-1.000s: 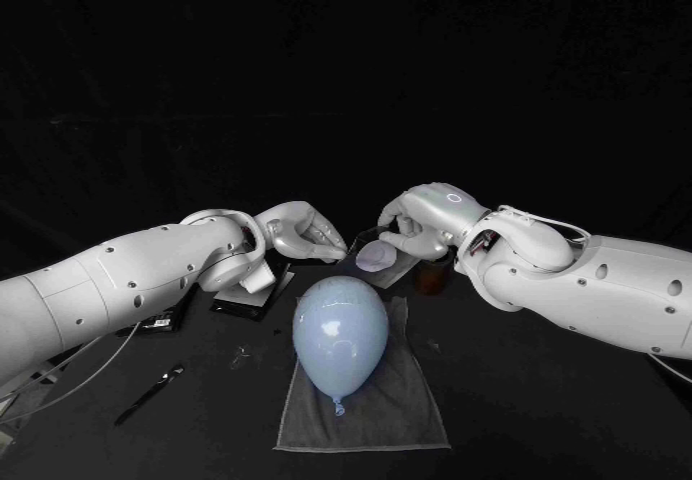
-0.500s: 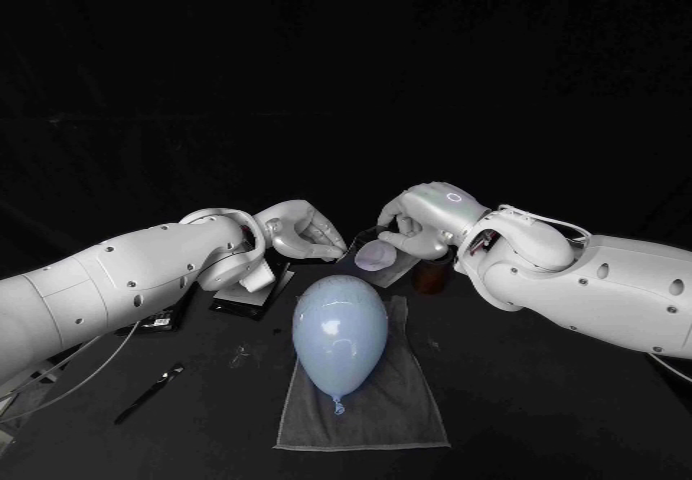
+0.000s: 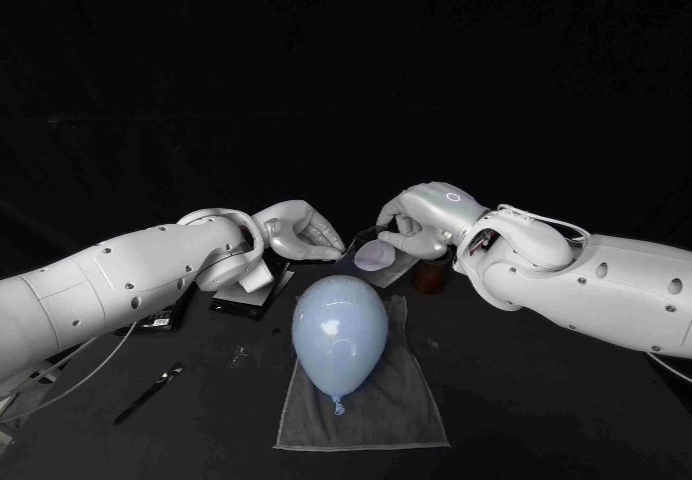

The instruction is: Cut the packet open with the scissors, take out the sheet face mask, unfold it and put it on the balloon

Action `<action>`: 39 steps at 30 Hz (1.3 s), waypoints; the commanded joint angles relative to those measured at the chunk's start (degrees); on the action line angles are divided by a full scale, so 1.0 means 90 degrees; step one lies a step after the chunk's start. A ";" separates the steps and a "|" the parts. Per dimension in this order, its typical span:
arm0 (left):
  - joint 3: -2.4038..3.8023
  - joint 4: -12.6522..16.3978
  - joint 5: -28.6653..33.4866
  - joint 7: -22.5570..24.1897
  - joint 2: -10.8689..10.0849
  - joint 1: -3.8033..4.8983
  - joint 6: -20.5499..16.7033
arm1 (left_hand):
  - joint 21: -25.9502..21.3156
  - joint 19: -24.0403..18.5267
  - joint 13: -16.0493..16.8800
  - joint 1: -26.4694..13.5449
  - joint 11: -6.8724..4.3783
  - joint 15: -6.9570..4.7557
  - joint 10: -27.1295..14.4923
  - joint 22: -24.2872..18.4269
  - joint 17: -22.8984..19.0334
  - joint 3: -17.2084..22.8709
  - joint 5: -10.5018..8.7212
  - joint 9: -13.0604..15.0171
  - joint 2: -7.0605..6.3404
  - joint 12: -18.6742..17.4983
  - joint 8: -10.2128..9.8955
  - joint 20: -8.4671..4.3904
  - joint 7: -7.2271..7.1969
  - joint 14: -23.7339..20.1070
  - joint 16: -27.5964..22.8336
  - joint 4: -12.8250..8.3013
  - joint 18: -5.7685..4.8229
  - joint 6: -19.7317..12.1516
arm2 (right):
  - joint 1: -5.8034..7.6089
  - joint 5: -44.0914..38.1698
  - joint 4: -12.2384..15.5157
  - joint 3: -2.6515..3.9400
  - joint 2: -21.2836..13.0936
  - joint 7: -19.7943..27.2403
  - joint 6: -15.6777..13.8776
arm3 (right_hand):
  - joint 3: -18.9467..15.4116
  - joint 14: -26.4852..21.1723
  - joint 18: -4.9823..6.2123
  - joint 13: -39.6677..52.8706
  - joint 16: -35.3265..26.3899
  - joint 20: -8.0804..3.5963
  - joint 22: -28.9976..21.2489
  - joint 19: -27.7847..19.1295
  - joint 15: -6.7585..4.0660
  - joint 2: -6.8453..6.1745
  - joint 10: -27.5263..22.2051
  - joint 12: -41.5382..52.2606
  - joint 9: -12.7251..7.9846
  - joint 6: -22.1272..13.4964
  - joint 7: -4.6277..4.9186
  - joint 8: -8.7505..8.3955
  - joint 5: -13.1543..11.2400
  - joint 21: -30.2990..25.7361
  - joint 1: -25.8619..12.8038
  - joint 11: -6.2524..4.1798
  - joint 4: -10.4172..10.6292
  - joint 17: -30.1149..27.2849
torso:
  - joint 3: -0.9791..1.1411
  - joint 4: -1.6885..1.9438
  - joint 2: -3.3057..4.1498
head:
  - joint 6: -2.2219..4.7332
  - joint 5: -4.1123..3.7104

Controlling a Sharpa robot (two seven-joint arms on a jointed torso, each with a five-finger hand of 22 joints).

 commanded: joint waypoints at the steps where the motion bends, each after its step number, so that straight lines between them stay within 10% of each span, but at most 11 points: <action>1: 0.0004 0.0018 -0.0041 0.0133 -0.0002 0.0001 -0.0065 | -0.0029 -0.0008 -0.0001 -0.0080 0.0015 0.0009 -0.0054 0.0008 0.0013 0.0048 0.0015 0.0007 -0.0059 -0.0017 -0.0029 0.0000 0.0032 0.0041 -0.0043 -0.0002 -0.0032 -0.0007 | 0.0007 0.0000 -0.0015 0.0008 0.0010 -0.0044 0.0042 | 0.0001 0.0034 0.0127 0.0004 0.0007 0.0018 0.0006 0.0004 0.0001 0.0055 0.0037 -0.0020 0.0368 0.0042 0.0004 0.0092 0.0032 0.0007 -0.0003 0.0000 -0.0039 0.0011 | 0.0002 0.0000 0.0001 | 0.0000 0.0001; 39: -0.0038 0.0044 -0.0212 0.0165 0.0075 -0.0011 -0.0104 | -0.0036 -0.0006 0.0014 -0.0086 -0.0002 -0.0005 -0.0046 0.0008 0.0060 0.0332 0.0017 0.0039 -0.0094 0.0010 -0.0014 -0.0001 0.0017 0.0067 -0.0070 -0.0122 -0.0030 0.0018 | 0.0007 0.0063 0.0007 0.0016 0.0060 -0.0072 0.0065 | 0.0008 0.0041 0.0129 0.0003 -0.0011 0.0016 0.0010 0.0011 -0.0002 0.0056 0.0049 -0.0037 0.0366 0.0044 0.0002 0.0095 0.0032 0.0009 -0.0001 -0.0003 -0.0051 0.0000 | 0.0002 0.0000 0.0000 | -0.0063 0.0005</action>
